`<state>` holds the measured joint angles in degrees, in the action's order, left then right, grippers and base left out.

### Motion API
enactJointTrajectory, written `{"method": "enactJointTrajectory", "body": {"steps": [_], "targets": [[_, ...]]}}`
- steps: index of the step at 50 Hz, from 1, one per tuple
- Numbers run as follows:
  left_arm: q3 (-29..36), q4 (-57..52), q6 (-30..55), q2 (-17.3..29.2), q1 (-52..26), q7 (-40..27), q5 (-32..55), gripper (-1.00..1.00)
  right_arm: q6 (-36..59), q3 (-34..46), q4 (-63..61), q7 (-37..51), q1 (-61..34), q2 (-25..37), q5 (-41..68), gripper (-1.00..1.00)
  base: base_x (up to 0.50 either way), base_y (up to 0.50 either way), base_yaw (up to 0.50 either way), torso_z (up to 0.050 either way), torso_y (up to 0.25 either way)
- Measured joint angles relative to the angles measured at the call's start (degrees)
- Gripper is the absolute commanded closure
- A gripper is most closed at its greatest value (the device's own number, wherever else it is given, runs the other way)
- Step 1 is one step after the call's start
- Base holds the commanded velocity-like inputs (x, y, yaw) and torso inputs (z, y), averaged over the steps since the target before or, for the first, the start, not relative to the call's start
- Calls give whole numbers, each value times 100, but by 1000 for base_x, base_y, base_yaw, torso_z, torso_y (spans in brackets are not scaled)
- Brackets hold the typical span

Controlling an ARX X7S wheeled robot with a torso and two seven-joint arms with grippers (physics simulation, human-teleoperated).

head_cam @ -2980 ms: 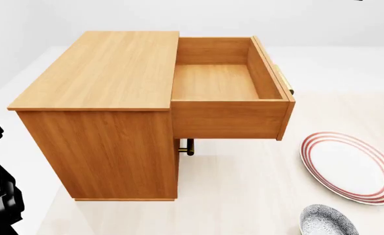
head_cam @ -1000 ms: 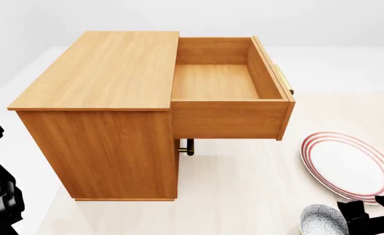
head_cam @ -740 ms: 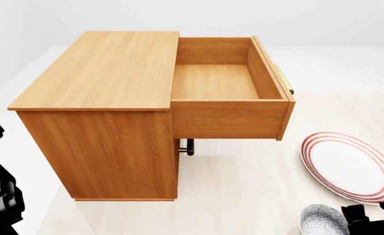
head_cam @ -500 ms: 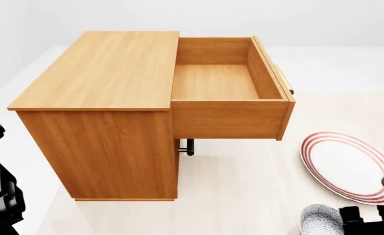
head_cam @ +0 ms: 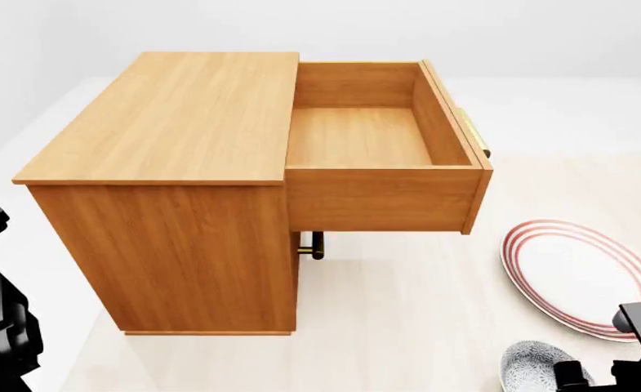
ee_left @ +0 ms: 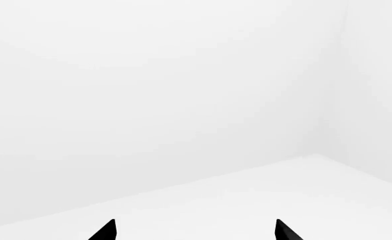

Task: Open the top drawer of the cabinet and put the bowl in it.

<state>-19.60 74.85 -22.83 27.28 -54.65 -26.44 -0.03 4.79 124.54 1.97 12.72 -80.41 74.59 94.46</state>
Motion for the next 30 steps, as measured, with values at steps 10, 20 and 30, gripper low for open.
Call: {"method": "enactJointTrajectory", "body": {"steps": [10, 20, 30], "targets": [[3, 0, -4, -2, 0, -3, 0, -100, -116, 63, 217, -101, 261, -195, 66, -100, 0, 0, 0, 0, 0], [10, -1, -5, -10, -3, -6, -3, -100, -148, 85, 365, -168, 400, -284, 133, -100, 0, 0, 0, 0, 0], [20, -2, -6, -15, -10, -11, -8, -100, -181, 81, 433, -209, 488, -330, 178, -100, 0, 0, 0, 0, 0]]}}
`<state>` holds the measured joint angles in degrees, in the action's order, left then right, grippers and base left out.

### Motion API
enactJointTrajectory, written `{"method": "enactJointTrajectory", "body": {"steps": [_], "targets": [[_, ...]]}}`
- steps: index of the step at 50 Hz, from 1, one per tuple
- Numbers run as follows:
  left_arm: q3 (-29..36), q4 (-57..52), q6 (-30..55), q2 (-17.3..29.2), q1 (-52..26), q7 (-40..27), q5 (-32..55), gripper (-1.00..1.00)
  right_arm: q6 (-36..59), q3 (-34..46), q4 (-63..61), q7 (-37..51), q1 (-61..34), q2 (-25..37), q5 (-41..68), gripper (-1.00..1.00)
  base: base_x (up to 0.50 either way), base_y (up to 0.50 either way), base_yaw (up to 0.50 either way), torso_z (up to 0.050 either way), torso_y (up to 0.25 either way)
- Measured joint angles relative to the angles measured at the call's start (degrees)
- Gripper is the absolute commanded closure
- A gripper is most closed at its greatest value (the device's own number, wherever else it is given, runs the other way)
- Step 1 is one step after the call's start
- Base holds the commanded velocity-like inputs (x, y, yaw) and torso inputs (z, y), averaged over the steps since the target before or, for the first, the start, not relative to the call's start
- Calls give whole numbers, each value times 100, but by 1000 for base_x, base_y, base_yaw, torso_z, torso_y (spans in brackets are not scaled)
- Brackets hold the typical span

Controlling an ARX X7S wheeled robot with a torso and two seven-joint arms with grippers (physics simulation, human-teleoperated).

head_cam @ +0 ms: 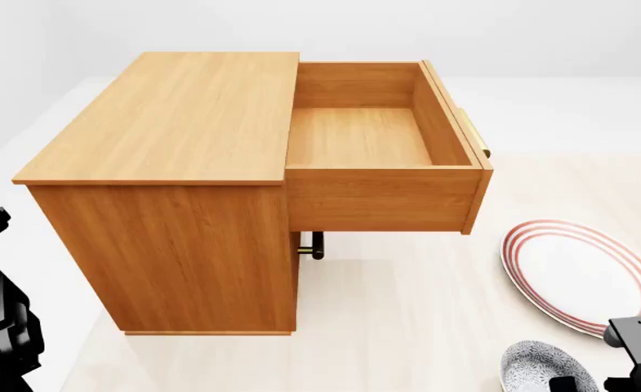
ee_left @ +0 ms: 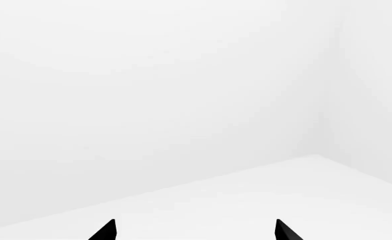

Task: Open the top drawer of the cabinet and put the bowl in it.

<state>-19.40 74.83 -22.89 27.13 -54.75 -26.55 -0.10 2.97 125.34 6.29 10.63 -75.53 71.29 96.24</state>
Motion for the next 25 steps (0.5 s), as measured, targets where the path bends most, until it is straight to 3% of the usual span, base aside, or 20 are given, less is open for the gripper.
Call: {"method": "enactJointTrajectory", "body": {"steps": [13, 14, 25], "targets": [[11, 1, -5, -9, 3, -6, -3, -100, -53, -15, 53, -47, 89, -42, 19, -100, 0, 0, 0, 0, 0], [12, 0, -5, -9, 4, -6, -3, -100, -59, -16, 53, -49, 95, -43, 14, 100, 0, 0, 0, 0, 0], [19, 0, -9, -18, 6, -9, -3, -100, -100, -38, 24, -46, 111, -38, -60, 100, 0, 0, 0, 0, 0]]}}
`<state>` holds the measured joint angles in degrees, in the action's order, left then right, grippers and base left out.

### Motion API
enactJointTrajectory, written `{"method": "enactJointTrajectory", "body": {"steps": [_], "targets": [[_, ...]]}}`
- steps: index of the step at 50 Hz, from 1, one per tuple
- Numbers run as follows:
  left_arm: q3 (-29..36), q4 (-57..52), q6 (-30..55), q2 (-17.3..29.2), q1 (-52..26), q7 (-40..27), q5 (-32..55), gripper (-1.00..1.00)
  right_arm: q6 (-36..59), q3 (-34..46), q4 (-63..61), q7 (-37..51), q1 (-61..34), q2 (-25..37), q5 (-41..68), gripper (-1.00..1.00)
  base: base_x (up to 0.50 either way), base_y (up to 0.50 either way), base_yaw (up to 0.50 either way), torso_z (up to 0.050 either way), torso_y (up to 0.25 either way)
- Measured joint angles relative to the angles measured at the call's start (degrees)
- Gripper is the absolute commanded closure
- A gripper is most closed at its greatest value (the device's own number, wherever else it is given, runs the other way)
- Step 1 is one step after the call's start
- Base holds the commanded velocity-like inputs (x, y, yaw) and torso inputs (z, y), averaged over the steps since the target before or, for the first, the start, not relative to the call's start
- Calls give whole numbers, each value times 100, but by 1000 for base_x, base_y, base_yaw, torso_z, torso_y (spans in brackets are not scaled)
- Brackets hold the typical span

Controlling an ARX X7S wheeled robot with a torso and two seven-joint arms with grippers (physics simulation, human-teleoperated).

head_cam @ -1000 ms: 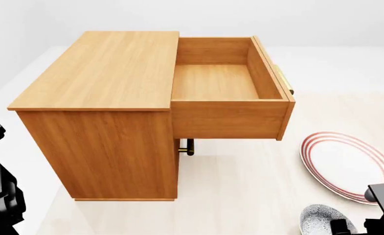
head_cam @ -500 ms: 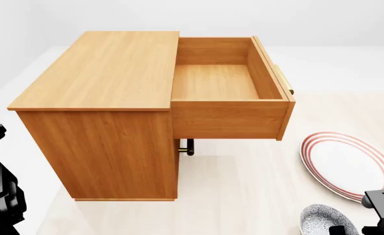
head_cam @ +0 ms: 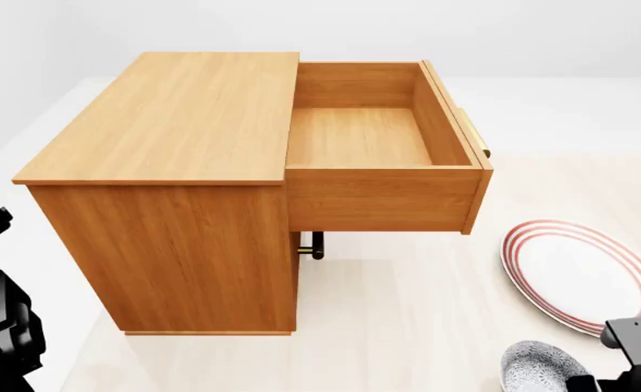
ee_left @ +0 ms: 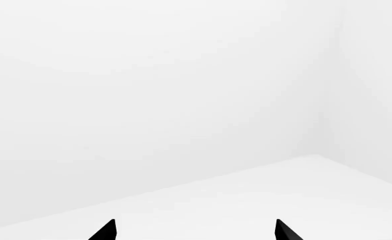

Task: Open the top drawer of the cabinet and put the bowl in it.

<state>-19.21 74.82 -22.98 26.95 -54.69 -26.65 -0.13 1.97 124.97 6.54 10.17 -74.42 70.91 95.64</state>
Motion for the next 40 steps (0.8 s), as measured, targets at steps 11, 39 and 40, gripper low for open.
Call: {"method": "enactJointTrajectory", "body": {"steps": [11, 39, 40], "targets": [[1, 2, -12, -3, 10, -5, 5, -100, 21, -19, -56, 54, -33, 42, -14, 100, 0, 0, 0, 0, 0], [10, 4, -14, -16, 8, -40, 5, -100, 254, -170, -417, 208, -366, 400, -131, 100, 0, 0, 0, 0, 0], [11, 4, -13, -17, 7, -41, 4, -100, 281, -185, -450, 219, -406, 439, -142, 100, 0, 0, 0, 0, 0]]}}
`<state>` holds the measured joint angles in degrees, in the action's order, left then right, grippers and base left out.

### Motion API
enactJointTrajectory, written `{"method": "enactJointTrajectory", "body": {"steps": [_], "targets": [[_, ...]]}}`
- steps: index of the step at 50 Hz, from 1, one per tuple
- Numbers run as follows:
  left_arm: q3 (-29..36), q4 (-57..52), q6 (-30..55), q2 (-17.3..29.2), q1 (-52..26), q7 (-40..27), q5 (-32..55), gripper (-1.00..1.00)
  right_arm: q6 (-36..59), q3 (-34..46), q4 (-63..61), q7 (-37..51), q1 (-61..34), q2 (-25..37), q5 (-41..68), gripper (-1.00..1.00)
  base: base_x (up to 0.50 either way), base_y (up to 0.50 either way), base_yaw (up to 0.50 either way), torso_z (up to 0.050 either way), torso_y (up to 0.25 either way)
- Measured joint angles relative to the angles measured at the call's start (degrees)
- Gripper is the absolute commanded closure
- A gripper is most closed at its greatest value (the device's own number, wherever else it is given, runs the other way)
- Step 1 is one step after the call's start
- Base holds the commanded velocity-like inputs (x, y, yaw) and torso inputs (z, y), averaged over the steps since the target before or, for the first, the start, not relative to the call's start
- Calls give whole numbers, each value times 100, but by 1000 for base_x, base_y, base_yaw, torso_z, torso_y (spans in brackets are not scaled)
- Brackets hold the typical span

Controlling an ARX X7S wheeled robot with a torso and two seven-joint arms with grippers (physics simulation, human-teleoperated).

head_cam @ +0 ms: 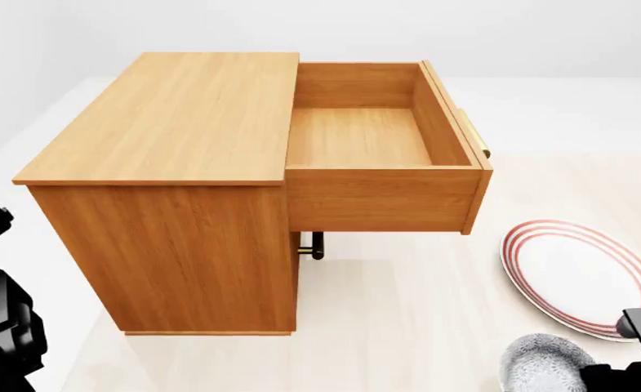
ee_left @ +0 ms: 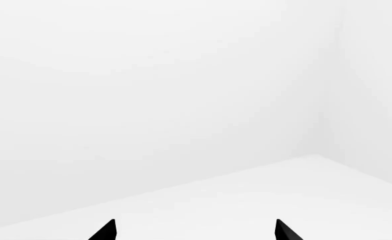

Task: Open the top drawer of the cabinet and put the bowl in it.

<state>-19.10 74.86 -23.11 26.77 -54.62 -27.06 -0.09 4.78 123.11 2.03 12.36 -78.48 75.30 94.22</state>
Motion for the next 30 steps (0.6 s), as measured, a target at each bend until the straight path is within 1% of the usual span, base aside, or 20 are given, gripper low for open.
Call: {"method": "enactJointTrajectory", "body": {"steps": [16, 24, 30], "targets": [[7, -2, 9, -7, -8, -8, 2, -100, 663, -429, -593, 219, -780, 711, -141, 100, 0, 0, 0, 0, 0], [6, 0, 11, -6, -7, -6, 7, -100, 1150, -870, -843, 453, -1264, 1011, -143, 100, 0, 0, 0, 0, 0], [3, 0, 15, -2, -10, -2, 11, -100, 1628, -1316, -952, 725, -1714, 1082, -123, 100, 0, 0, 0, 0, 0]]}}
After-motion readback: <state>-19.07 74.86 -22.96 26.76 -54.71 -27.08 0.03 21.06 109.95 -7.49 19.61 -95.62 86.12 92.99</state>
